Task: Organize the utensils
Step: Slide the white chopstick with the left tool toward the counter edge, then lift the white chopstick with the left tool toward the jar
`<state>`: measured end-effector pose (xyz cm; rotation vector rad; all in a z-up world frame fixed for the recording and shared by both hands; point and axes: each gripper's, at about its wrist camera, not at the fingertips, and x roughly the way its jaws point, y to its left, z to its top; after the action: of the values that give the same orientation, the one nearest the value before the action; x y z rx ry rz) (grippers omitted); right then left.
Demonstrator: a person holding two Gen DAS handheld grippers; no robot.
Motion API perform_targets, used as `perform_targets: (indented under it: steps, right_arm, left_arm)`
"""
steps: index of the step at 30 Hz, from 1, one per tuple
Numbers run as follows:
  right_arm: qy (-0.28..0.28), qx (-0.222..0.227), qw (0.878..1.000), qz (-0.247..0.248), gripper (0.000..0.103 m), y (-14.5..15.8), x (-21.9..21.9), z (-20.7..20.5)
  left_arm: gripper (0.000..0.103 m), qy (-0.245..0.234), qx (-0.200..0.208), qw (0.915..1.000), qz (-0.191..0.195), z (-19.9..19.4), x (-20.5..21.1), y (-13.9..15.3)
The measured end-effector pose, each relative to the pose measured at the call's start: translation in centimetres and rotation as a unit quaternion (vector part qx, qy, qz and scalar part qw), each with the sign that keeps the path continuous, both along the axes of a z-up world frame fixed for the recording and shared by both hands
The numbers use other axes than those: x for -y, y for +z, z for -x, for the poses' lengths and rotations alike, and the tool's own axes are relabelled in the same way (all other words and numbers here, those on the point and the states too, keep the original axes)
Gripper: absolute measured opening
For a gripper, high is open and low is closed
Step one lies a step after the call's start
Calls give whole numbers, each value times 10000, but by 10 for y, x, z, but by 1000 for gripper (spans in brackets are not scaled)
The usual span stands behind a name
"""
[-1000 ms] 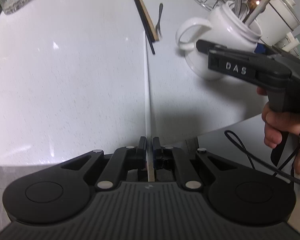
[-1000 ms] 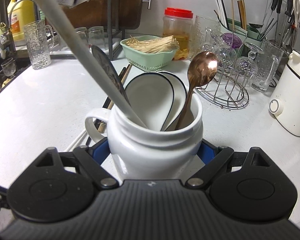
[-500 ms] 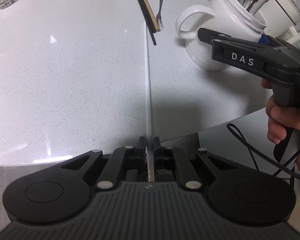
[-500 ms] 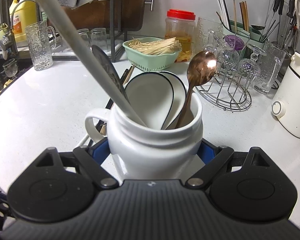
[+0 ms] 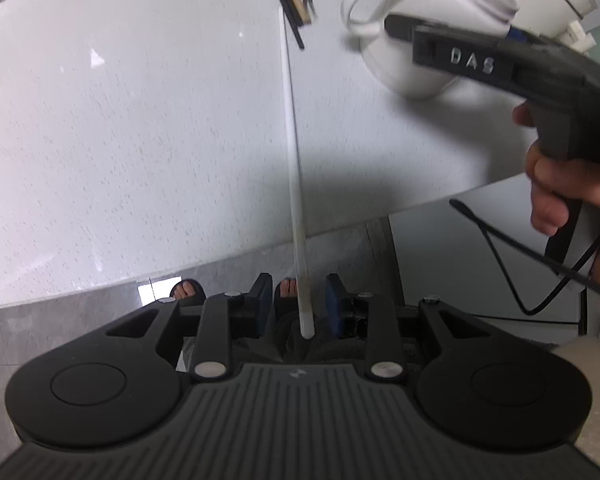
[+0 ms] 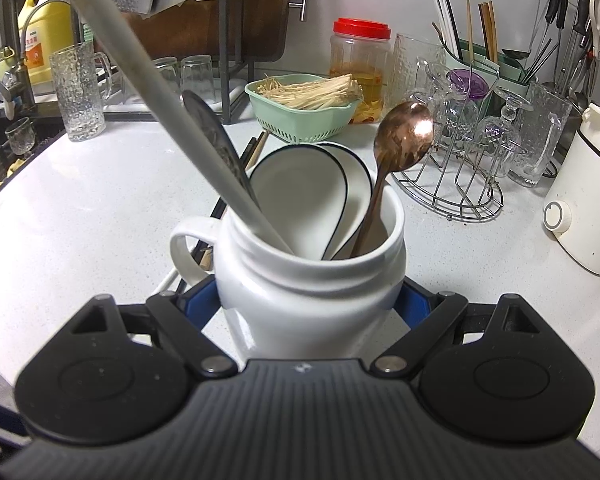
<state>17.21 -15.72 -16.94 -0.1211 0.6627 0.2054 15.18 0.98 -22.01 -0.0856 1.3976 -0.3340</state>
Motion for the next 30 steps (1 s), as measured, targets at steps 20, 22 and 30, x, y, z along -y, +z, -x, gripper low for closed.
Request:
perform_targets:
  steps: [20,22,30]
  right_arm:
    - [5,92,10000,-31,92,0,1,1]
    - [17,98,9999,-29,92,0,1,1]
    - [11,116,9999,-42,92,-1,1,2]
  left_arm:
    - [9,-68,356,9993,-121,0,-2,8]
    - [9,-44,455,9989,-49,0,-2,22]
    - [8,48,1059,9943,79,-14,-20,88]
